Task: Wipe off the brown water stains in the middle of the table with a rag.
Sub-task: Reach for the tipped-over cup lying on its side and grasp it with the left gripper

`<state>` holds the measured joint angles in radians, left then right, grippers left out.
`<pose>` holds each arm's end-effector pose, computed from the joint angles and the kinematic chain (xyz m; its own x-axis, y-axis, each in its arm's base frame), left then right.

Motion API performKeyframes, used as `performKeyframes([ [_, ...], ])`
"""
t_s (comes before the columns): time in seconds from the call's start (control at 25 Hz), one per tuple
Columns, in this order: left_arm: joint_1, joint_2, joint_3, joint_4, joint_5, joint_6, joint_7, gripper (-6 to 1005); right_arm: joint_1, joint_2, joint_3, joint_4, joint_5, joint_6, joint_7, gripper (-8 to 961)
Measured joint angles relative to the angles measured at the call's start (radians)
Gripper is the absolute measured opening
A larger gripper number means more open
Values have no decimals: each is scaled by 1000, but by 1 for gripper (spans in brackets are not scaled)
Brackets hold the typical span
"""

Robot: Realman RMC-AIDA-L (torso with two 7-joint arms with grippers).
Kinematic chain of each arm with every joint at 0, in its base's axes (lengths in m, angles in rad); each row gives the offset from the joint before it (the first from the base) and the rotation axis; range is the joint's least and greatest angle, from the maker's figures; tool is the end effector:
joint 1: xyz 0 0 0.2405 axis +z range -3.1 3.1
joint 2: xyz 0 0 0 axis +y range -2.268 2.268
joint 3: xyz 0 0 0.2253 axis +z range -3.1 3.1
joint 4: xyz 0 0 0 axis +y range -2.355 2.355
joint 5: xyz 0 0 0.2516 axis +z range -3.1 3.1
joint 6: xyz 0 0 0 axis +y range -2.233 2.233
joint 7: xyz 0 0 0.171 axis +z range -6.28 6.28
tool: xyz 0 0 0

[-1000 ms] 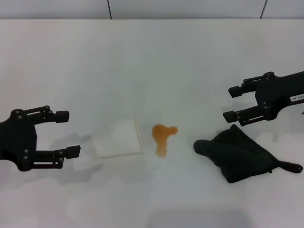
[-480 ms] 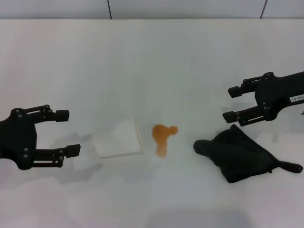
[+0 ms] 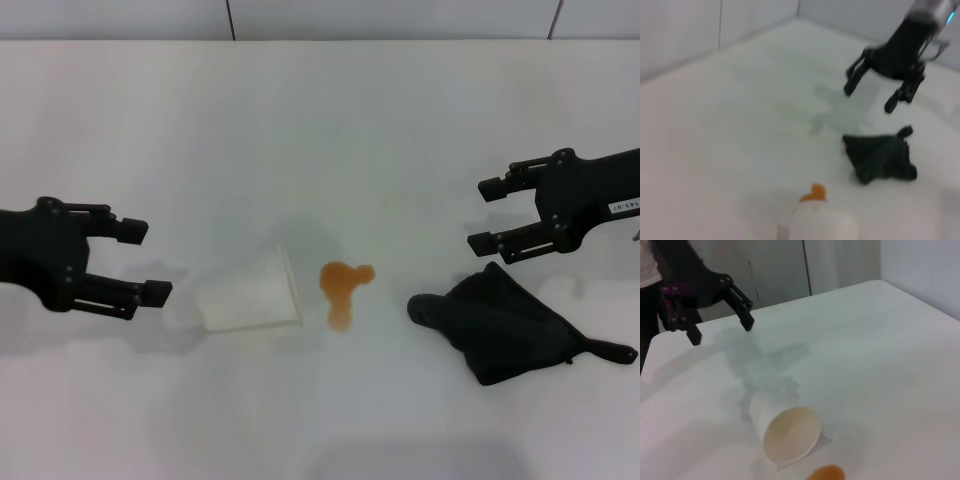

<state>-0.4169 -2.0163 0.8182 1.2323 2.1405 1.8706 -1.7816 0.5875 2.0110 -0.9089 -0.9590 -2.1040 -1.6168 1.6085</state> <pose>-0.2277 0.3318 0.0872 0.8990 0.3950 0.1890 0.4206 -0.8991 -0.1211 0.2045 0.3866 0.0328 0.9447 -0.2442 -0.2188 -0.2813 -0.9465 -0.1582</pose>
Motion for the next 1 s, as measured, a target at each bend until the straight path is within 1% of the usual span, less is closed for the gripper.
performKeyframes([
  [0.2, -119, 0, 38, -2, 173, 9, -98, 881, 0, 0, 0, 0, 2, 2, -8, 767],
  [0.28, -154, -5, 43, -6, 226, 10, -110, 881, 1, 0, 0, 0, 2, 2, -9, 767],
  [0.44, -213, -22, 59, -7, 319, -1, -115, 882, 7, 0, -1, 0, 2, 4, -10, 766],
  [0.72, -263, -57, 173, -16, 395, -69, -121, 882, 10, 0, -10, 0, 2, 17, -10, 766],
  [0.84, -277, -60, 216, -46, 396, -104, -125, 882, 14, 1, -28, 0, 7, 23, -10, 766],
  [1.0, -307, -61, 247, -103, 397, -145, -127, 881, 20, 2, -51, 1, 15, 27, -10, 766],
])
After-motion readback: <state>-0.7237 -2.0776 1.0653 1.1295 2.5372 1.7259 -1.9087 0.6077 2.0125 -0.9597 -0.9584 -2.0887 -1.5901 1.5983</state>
